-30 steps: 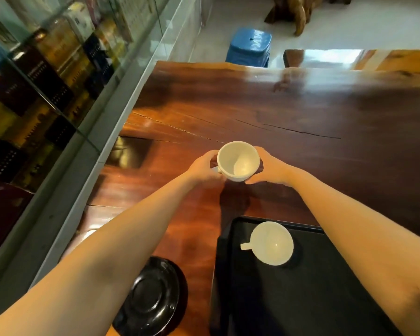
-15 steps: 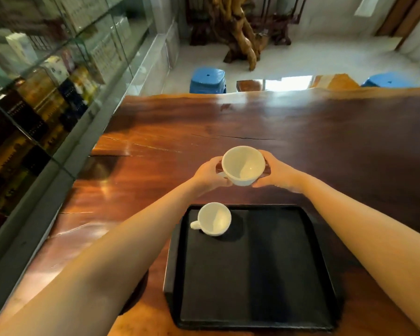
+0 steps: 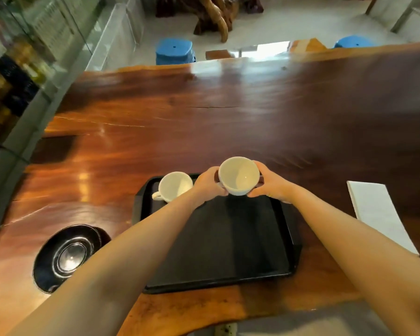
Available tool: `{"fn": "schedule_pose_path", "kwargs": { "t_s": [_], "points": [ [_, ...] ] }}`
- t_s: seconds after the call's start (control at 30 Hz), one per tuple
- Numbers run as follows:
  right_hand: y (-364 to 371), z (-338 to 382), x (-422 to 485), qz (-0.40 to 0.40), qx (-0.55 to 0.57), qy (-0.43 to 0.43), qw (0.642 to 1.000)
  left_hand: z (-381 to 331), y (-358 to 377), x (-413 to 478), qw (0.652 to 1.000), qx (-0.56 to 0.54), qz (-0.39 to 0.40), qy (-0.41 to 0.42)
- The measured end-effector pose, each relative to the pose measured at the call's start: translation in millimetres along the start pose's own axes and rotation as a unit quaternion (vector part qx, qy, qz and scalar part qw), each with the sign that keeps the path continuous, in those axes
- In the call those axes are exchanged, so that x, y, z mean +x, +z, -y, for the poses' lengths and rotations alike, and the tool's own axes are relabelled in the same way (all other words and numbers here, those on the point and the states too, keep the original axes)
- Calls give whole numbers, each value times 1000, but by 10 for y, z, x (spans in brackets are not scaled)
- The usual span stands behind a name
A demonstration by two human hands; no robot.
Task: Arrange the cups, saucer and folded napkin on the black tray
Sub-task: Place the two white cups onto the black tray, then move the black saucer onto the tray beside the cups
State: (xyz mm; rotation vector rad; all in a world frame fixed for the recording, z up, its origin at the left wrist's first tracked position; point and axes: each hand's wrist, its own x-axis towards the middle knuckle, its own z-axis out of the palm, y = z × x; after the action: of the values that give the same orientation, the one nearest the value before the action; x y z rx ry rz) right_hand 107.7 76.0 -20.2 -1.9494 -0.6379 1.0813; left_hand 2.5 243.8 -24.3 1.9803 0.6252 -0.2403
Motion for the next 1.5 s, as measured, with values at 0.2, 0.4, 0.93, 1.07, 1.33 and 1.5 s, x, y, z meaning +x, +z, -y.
{"fn": "schedule_pose_path", "kwargs": {
  "t_s": [0.2,0.4,0.93,1.07,1.33,1.5],
  "points": [
    [90,-360,87,-16,10,20,1000,202,330,110,999,1,-13,-33],
    [68,-462,151,-23,0,25,999,272,476,179,998,-18,-25,-51],
    [-284,20,32,1,-183,159,970,8,116,6,989,108,64,-84],
    [-479,493,-146,21,-268,156,951,-232,-256,-151,974,209,62,-70],
    [-439,1601,-241,80,-340,135,927,-530,-1174,-769,964,207,74,-147],
    [55,2212,-20,136,-376,130,907,-254,-1785,-1286,958,211,19,-193]
  ]
}}
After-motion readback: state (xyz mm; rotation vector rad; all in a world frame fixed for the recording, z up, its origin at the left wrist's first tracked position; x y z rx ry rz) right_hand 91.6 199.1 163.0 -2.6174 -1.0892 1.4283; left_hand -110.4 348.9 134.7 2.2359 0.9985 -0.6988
